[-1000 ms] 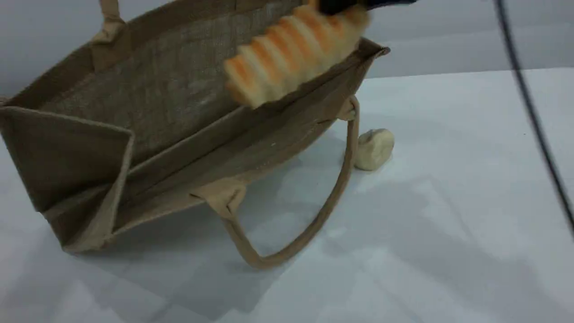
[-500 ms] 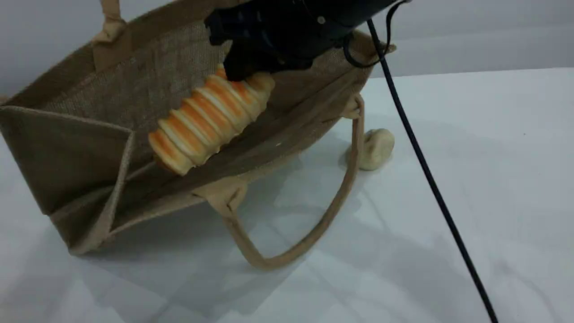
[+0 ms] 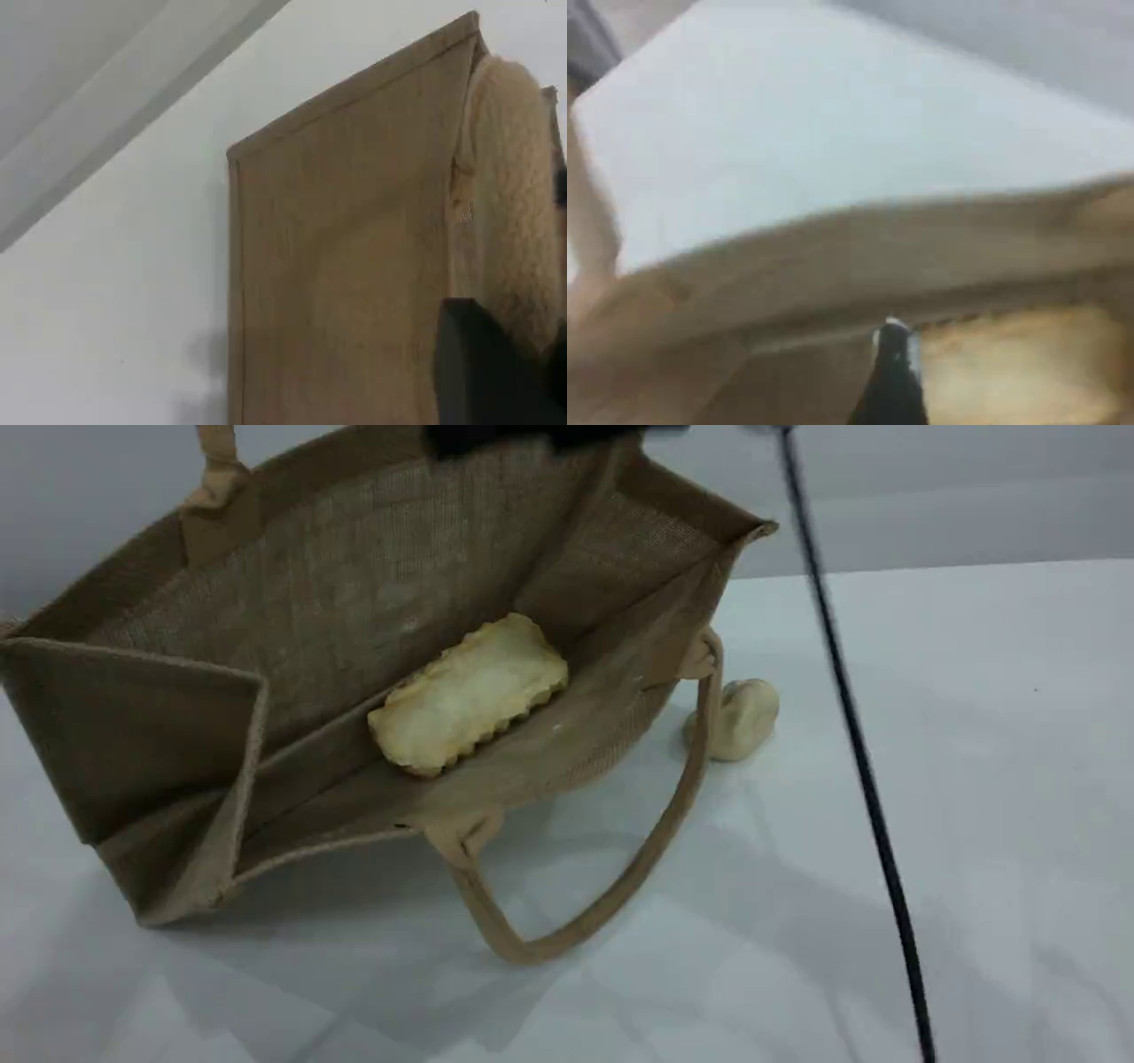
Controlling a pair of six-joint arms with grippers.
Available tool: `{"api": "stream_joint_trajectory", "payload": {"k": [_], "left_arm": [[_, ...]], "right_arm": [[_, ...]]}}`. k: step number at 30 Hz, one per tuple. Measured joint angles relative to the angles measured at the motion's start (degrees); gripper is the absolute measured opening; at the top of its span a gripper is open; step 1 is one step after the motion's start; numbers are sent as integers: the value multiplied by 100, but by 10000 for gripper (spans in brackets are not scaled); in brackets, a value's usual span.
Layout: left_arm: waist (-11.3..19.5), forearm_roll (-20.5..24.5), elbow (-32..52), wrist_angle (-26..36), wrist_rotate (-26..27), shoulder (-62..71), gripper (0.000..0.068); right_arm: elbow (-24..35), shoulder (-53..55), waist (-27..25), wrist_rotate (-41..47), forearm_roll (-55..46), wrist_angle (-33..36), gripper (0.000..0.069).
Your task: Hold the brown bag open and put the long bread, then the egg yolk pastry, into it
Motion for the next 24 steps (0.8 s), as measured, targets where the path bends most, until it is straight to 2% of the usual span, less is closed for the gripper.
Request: {"api": "stream_joint_trajectory", "payload": {"k": [6,13,16,24], "left_arm": [[0,14,0,0,0,0,83],[0,14,0,0,5,0,83],[0,2,0,0,19,0,83],[0,-25,0,0,44,0,83]], "right_arm": [[10,-437,-1101,413,-450,188,569],[244,274,-2161,489,-243,117,569],[223,724,-2283,461,62,-48,569],[205,1695,-2122,-294,764,22,569]]}}
